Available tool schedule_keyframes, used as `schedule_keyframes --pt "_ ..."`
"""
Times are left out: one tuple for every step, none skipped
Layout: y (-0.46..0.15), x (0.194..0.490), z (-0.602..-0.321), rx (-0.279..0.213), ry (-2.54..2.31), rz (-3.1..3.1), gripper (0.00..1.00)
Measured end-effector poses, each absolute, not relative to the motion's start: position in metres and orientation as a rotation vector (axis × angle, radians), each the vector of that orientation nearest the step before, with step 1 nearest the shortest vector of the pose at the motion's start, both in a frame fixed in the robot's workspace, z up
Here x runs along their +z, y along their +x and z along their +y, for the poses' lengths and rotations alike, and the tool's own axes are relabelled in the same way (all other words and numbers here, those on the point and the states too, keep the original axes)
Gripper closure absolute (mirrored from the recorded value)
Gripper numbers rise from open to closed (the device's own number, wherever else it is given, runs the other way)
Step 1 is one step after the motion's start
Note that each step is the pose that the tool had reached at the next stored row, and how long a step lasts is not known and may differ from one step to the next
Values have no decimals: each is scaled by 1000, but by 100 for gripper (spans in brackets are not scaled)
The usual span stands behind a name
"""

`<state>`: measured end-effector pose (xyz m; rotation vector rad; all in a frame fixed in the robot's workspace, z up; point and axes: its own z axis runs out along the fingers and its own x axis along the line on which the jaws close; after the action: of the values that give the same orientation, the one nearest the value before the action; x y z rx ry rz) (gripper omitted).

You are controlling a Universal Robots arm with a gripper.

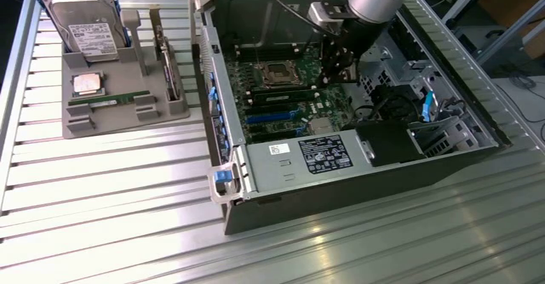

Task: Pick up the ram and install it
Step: 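Insert the ram into the slot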

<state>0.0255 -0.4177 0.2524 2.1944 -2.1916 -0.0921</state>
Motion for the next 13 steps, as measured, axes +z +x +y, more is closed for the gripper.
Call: schedule_keyframes --pt "28 253 -418 -92 2194 -2192 90" --pt "30 253 -418 -92 2194 -2192 90" --pt "34 255 -418 -92 2194 -2192 90" --pt "38 257 -418 -92 2194 -2192 90" --pt "41 259 -418 -92 2194 -2192 90" --pt "44 261 -418 -92 2194 -2192 90" --pt "46 263 -418 -92 2194 -2192 90" --pt "46 264 -418 -92 2194 -2192 90" --pt "47 266 -418 -92 2194 -2192 90" --pt "47 268 -418 -92 2194 -2192 90" --pt "48 269 -418 -92 2194 -2192 90" --pt "48 270 -418 -92 2194 -2192 90" --pt "48 271 -418 -92 2194 -2192 90"
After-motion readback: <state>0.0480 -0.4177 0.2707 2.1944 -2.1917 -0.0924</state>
